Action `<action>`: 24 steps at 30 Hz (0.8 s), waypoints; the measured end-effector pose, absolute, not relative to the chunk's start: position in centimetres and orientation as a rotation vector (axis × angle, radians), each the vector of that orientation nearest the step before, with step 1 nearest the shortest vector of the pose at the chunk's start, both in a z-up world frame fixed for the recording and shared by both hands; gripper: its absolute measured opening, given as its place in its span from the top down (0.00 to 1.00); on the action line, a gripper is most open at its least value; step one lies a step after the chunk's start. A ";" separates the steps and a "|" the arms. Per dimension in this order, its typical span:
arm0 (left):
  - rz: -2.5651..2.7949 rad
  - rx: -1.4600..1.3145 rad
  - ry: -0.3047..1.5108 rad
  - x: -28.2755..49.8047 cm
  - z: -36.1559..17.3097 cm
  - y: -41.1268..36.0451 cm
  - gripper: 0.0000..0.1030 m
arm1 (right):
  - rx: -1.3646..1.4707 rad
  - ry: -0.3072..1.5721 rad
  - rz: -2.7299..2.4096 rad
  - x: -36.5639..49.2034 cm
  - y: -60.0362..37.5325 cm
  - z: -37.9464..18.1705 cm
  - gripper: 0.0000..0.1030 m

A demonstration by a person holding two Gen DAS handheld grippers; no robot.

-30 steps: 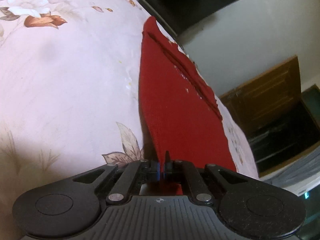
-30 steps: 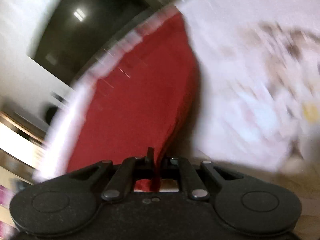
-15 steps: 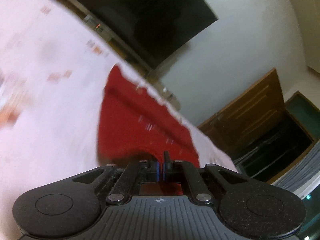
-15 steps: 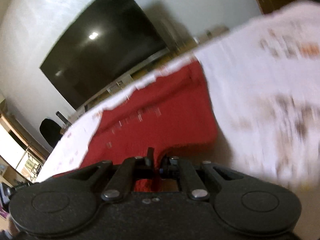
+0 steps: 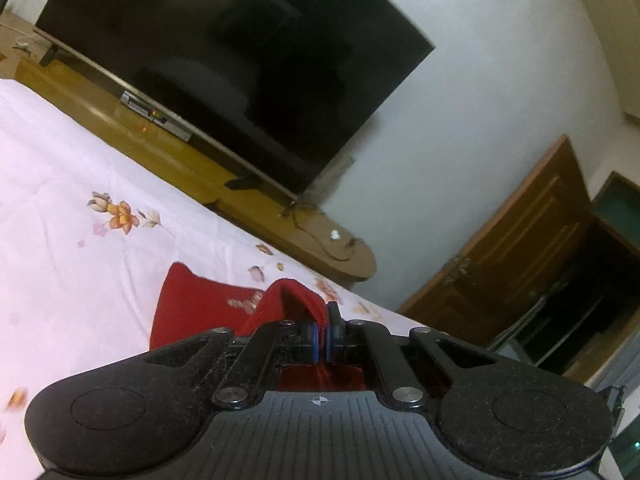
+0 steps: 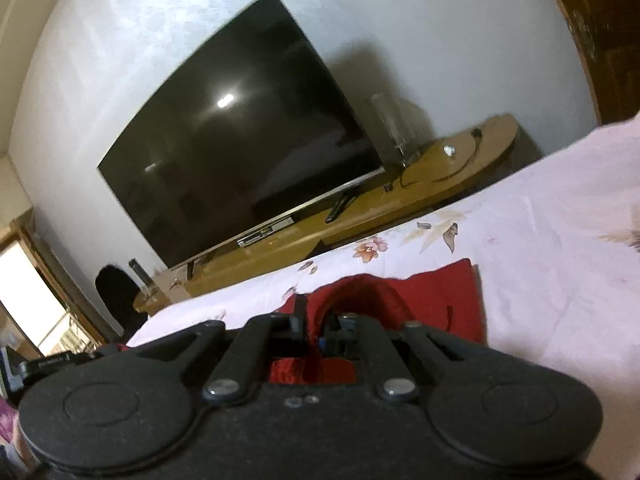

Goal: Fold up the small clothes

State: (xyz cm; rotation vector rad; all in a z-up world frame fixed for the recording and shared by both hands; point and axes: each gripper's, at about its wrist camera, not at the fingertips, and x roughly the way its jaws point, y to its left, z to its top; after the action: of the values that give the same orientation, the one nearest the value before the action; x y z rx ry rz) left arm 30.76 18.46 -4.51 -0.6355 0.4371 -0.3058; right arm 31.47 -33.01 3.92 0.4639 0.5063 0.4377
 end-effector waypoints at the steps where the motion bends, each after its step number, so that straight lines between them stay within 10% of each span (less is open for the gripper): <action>1: -0.303 -0.628 0.448 32.1 -4.9 18.2 0.97 | 0.481 0.517 0.434 32.7 -33.1 3.1 0.95; 8: -0.244 -0.608 0.544 41.2 -10.0 16.4 0.97 | 0.566 0.630 0.381 42.0 -33.5 -3.5 0.93; 13: -0.104 -0.680 0.510 43.1 -14.2 17.6 0.83 | 0.557 0.627 0.253 45.1 -34.2 -7.6 0.35; 15: -0.070 -0.665 0.473 42.6 -14.8 17.7 0.41 | 0.574 0.582 0.248 44.7 -34.7 -8.0 0.34; 16: -0.063 -0.658 0.452 42.5 -14.9 17.8 0.35 | 0.586 0.571 0.251 44.4 -34.9 -8.1 0.34; 24: -0.081 -0.450 0.546 44.6 -14.0 15.5 0.35 | 0.506 0.561 0.297 44.1 -34.2 -7.7 0.39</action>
State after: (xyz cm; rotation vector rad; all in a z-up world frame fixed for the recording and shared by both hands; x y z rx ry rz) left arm 44.61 15.48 -14.01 -0.4498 0.5460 -0.0806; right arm 44.13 -34.23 -7.66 0.5060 0.5609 0.2966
